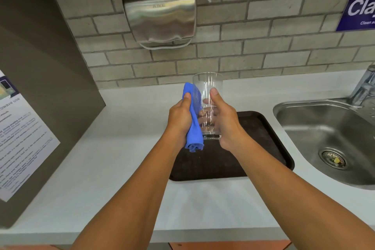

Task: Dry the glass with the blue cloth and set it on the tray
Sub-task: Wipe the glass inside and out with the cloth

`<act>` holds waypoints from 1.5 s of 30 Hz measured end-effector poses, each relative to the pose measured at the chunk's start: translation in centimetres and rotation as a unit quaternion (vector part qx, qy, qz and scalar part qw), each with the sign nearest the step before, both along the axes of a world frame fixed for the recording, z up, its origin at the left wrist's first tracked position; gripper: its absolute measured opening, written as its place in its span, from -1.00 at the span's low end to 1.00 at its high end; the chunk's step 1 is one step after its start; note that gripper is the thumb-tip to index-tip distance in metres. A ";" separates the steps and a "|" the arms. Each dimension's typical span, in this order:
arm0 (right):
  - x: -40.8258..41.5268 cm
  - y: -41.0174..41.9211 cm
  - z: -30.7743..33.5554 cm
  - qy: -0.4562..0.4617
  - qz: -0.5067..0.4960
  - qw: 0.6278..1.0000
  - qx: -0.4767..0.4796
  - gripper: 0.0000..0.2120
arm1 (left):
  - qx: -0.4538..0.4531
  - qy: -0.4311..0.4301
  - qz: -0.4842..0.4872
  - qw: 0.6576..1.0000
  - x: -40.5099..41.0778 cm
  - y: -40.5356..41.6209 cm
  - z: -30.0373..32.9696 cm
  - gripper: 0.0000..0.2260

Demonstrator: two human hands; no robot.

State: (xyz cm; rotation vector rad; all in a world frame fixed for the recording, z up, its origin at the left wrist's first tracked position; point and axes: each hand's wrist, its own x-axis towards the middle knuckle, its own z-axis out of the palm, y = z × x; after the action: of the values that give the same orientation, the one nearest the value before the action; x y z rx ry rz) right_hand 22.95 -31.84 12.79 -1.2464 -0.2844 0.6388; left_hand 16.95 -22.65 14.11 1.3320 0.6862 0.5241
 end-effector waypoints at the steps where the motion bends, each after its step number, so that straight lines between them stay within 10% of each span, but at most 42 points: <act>1: 0.0 0.0 0.0 0.003 -0.004 1.000 0.001 -0.34 | 0.004 0.001 0.004 1.000 0.0 -0.1 0.0 -0.61; 17: 0.2 0.6 -0.2 -0.107 -0.063 0.991 -0.058 -0.50 | 0.081 -0.051 0.066 0.993 0.6 -0.9 -0.9 -0.75; 26: 0.4 0.5 -0.5 -0.090 -0.030 0.995 -0.026 -0.48 | 0.351 -0.062 0.087 0.930 0.3 -2.2 -0.7 -0.59; 33: 0.8 0.0 0.2 -0.018 0.045 0.999 0.015 -0.26 | 0.005 0.006 -0.007 1.000 0.5 0.0 0.7 -0.65; 40: 0.6 0.4 -0.6 -0.003 0.027 0.999 0.017 -0.18 | 0.377 -0.046 0.022 0.925 0.2 -2.0 0.1 -0.59; 45: 1.2 -0.5 -0.7 0.049 0.085 0.991 0.087 -0.41 | 0.018 -0.010 0.002 1.000 0.2 -0.4 0.7 -0.68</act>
State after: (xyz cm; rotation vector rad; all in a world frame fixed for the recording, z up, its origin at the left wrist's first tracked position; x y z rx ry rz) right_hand 24.14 -32.32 12.14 -1.0278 -0.3583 0.8018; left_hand 17.18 -23.04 14.76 1.3565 0.6659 0.5554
